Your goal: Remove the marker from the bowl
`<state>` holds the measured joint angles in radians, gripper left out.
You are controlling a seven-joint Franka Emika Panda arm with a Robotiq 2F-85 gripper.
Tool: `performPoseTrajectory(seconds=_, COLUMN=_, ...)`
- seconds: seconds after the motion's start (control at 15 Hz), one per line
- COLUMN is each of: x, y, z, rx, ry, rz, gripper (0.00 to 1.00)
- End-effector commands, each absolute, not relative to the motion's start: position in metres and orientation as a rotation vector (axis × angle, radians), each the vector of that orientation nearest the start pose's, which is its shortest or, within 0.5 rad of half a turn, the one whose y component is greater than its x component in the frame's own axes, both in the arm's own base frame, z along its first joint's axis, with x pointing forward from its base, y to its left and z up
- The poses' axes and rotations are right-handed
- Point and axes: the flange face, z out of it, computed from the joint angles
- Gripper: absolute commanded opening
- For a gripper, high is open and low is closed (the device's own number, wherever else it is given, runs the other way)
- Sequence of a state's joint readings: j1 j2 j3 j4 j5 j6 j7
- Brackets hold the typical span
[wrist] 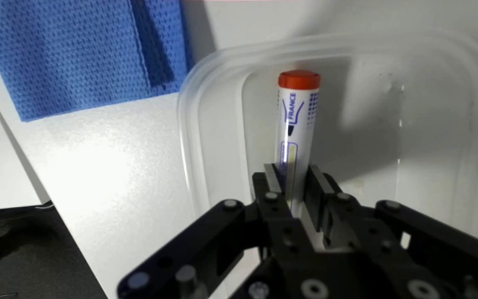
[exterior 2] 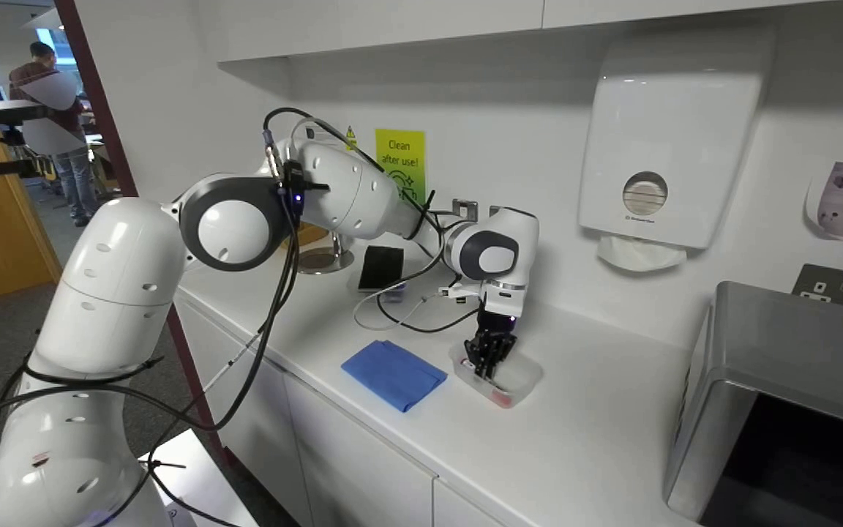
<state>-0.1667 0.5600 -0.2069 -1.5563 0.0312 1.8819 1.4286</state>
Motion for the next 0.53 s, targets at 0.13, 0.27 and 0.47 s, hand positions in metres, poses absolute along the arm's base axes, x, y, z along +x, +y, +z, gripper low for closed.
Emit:
performPoseTrajectory(seconds=0.13, x=0.63, y=-0.23, z=0.317, rx=-2.062, ry=2.6, rz=0.319, gripper=0.05)
performPoseTrajectory(seconds=0.27, x=0.629, y=-0.232, z=0.322, rx=-2.051, ry=2.604, rz=0.323, gripper=0.05)
performPoseTrajectory(seconds=0.47, x=0.628, y=-0.24, z=0.342, rx=-2.019, ry=2.625, rz=0.256, gripper=0.05)
